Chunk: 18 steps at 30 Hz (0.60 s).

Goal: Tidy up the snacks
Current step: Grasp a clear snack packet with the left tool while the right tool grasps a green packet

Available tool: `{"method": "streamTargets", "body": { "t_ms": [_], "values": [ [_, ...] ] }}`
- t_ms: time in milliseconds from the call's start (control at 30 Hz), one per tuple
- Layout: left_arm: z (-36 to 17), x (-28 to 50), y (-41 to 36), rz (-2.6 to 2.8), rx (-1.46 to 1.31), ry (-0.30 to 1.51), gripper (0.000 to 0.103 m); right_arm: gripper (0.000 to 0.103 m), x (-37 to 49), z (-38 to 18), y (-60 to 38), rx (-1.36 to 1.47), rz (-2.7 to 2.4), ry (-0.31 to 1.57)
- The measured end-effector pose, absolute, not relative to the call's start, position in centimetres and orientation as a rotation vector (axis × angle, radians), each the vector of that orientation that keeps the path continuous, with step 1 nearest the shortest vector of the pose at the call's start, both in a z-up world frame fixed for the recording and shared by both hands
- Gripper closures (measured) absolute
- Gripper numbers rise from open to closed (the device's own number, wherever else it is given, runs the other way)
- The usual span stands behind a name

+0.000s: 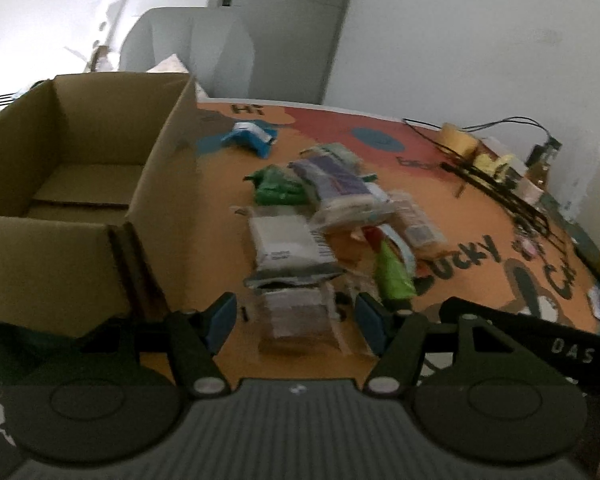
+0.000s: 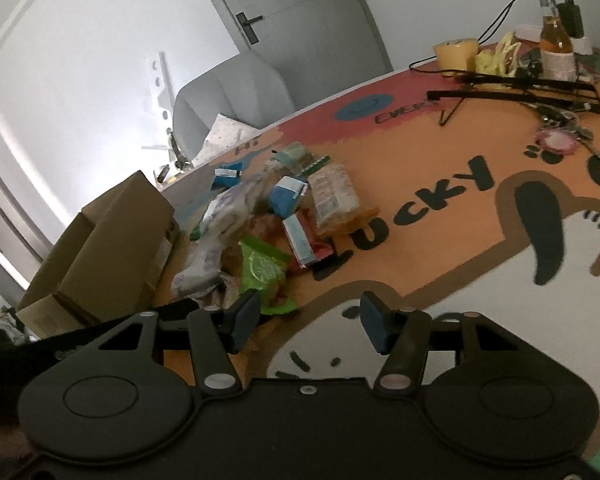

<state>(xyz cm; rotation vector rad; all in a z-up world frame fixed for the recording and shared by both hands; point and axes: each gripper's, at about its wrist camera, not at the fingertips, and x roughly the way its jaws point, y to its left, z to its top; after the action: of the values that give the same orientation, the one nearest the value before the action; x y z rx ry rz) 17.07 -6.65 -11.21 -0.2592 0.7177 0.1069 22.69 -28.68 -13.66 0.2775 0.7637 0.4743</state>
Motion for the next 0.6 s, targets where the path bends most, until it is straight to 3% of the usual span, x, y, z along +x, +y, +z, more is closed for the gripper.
{"method": "streamTargets", "body": {
  "t_ms": [267,300,333,500,600],
  "values": [
    [-12.3,17.9,-7.0,0.119,-0.268,0.751,0.038,0.047,24.7,-14.0,-27.3,0.297,0.511,0.781],
    [-12.3,17.9,-7.0,0.124,-0.267,0.753,0.043,0.047,24.8,-14.0,-27.0,0.292,0.513,0.782],
    [-12.3,17.9,-7.1,0.135,-0.259,0.750,0.054,0.047,25.0,-14.1,-26.8,0.288,0.515,0.785],
    [-12.2,17.9,-7.1,0.120,-0.266,0.752,0.066,0.047,25.5,-14.5,-25.8,0.288,0.514,0.803],
    [-12.0,17.8,-7.3,0.107,-0.265,0.747,0.067,0.063,25.6,-14.6,-25.3,0.262,0.510,0.808]
  ]
}}
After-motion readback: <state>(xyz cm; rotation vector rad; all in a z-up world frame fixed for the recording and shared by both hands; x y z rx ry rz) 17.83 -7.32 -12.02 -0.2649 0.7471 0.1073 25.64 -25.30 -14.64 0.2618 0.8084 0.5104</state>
